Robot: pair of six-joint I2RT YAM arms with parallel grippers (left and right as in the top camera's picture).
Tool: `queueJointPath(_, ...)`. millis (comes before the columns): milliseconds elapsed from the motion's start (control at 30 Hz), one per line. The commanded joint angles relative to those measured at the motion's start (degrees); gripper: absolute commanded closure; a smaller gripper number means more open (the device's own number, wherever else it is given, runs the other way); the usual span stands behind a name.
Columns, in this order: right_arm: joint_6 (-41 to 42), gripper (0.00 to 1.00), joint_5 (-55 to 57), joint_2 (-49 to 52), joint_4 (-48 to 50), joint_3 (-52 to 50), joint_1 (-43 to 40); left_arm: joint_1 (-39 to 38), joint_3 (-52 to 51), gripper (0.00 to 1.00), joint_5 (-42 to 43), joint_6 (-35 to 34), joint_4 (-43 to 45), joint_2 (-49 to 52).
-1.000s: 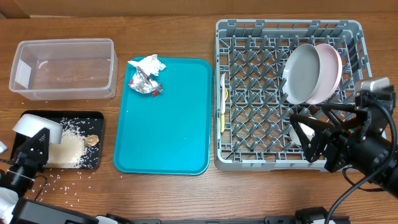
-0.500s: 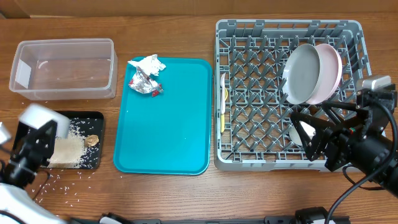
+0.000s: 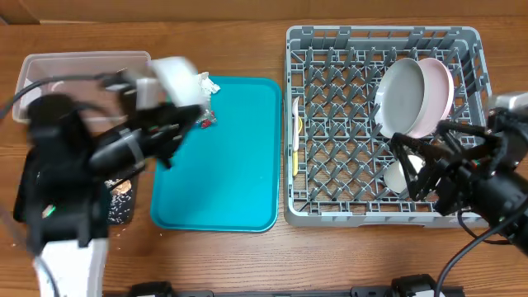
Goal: Sort waste into correct bins and load items into the dishwasher rack
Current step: 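Carry the empty bowl with the left gripper toward the right gripper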
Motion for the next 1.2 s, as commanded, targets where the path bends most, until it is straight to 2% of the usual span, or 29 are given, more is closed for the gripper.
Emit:
queueJointPath(0, 1.64, 0.00, 7.54, -0.70, 0.02, 5.88, -0.11, -8.87, 0.55, 0.96, -0.35, -8.46, 8.35, 7.91)
queueJointPath(100, 1.64, 0.00, 8.17, -0.70, -0.94, 9.97, -0.11, -11.72, 0.55, 0.96, 1.03, -14.95, 18.16, 15.72)
queueJointPath(233, 1.62, 0.00, 8.17, -0.70, -2.10, 11.80, -0.11, -15.80, 0.55, 0.96, 8.24, -24.00, 38.18, 28.61)
queueJointPath(400, 1.57, 0.00, 8.17, -0.68, -3.43, 11.65, -0.11, -21.07, 0.55, 0.96, 11.72, -35.15, 62.16, 42.91)
queueJointPath(467, 1.57, 0.00, 8.20, -0.68, -3.74, 11.65, -0.11, -22.80, 0.55, 0.96, 10.58, -40.50, 71.52, 48.76)
queueJointPath(567, 1.57, 0.00, 8.22, -0.68, -4.48, 11.65, -0.11, -23.34, 0.55, 0.96, 8.20, -43.54, 75.47, 53.92)
queueJointPath(767, 1.57, 0.00, 9.46, -0.66, -5.57, 11.63, -0.11, -23.43, 0.55, 0.96, 8.70, -45.38, 83.03, 61.09)
queueJointPath(1000, 1.57, 0.00, 9.46, -0.57, -5.81, 11.63, -0.11, -23.43, 0.55, 0.96, 9.11, -45.90, 84.56, 63.06)
queueJointPath(1133, 1.57, 0.00, 9.46, -0.55, -5.75, 11.63, -0.11, -23.43, 0.57, 0.96, 10.58, -56.52, 101.96, 63.06)
queueJointPath(1167, 1.57, 0.00, 9.46, -0.55, -5.86, 11.63, -0.11, -23.43, 0.55, 0.96, 10.58, -57.75, 103.38, 63.06)
